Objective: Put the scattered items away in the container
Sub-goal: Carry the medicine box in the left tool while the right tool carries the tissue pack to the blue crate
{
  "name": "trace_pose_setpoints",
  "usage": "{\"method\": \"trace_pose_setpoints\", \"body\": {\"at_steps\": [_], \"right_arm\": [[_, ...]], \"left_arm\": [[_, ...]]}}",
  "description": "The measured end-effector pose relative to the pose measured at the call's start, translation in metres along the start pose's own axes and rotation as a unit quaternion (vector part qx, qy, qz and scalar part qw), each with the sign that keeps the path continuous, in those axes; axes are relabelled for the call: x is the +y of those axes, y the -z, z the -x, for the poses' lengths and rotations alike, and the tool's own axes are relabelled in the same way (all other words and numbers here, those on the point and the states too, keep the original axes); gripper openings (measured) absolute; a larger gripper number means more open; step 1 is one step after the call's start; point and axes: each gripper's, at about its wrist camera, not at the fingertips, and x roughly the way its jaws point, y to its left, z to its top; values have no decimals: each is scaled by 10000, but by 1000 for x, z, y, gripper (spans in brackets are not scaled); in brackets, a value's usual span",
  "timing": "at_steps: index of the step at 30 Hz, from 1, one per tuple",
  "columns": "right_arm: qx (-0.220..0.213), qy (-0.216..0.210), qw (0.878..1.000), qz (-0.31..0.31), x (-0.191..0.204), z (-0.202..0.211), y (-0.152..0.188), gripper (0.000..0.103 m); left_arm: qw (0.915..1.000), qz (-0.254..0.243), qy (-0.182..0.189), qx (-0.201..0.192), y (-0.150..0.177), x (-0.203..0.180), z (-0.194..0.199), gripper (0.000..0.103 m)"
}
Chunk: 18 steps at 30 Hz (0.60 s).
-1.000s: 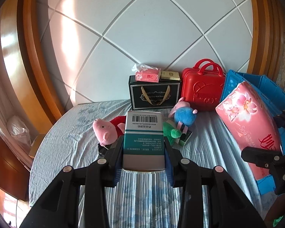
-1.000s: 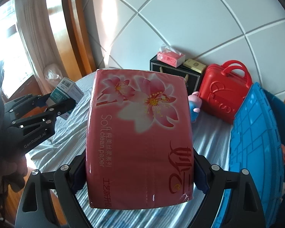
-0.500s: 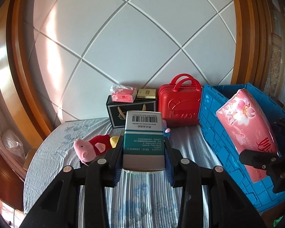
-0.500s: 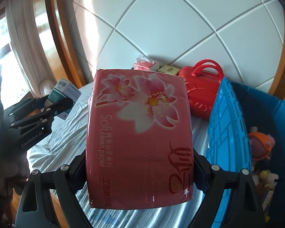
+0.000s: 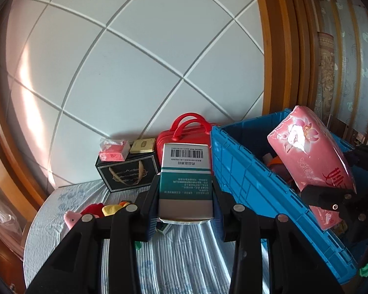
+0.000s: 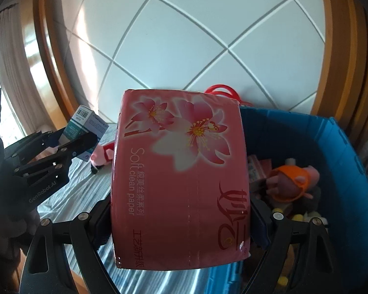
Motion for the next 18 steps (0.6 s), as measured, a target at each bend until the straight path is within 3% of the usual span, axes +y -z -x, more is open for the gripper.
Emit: {"method": "trace_pose_setpoints", "body": {"at_steps": [8,18], "right_arm": [[-197,514,9969,-557,-73,30,2,89],[-198,1158,9848,-1278,-156,54,27,89]], "left_arm": [[9975,-452,549,-25,-34,-67,-20,36],[9875,-845,1326,115,-73,-146,-50,36]]}}
